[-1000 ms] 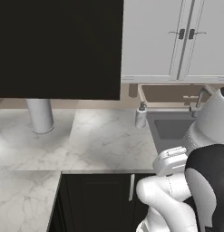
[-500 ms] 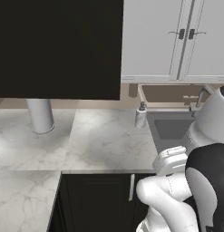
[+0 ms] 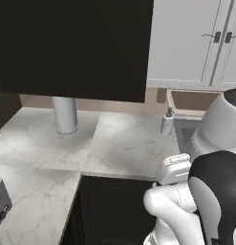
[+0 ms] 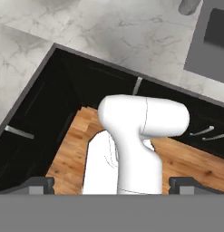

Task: Locate and retrieve the dish brush and soap dispenser from the cabinet. Place them next to the sink.

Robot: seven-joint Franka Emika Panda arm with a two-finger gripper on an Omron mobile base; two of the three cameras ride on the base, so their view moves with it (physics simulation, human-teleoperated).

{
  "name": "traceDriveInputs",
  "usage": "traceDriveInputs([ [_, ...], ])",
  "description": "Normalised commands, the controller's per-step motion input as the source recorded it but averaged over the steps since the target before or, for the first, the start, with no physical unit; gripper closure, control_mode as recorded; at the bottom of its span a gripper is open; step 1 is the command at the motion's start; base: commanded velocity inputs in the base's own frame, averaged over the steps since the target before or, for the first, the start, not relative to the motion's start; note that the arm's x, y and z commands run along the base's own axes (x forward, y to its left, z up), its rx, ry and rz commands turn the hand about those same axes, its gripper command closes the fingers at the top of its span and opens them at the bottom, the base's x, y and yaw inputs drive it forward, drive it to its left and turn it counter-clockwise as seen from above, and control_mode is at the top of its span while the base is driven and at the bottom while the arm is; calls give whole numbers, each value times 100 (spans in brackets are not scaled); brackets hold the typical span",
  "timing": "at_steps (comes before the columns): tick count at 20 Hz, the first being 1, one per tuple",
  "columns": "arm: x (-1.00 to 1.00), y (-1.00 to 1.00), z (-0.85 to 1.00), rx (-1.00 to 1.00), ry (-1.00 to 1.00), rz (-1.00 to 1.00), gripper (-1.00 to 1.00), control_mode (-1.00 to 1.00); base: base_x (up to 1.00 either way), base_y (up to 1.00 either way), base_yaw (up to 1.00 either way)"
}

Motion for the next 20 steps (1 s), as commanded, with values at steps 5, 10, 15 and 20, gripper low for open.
traceDriveInputs([
  [5, 0, 0, 0, 0, 0, 0, -100, 100, -6, 42, 47],
  [10, 0, 0, 0, 0, 0, 0, -100, 100, -15, 51, 44],
  [15, 0, 0, 0, 0, 0, 0, -100, 100, -2, 30, 50],
  [20, 0, 0, 0, 0, 0, 0, -100, 100, -7, 27, 49],
])
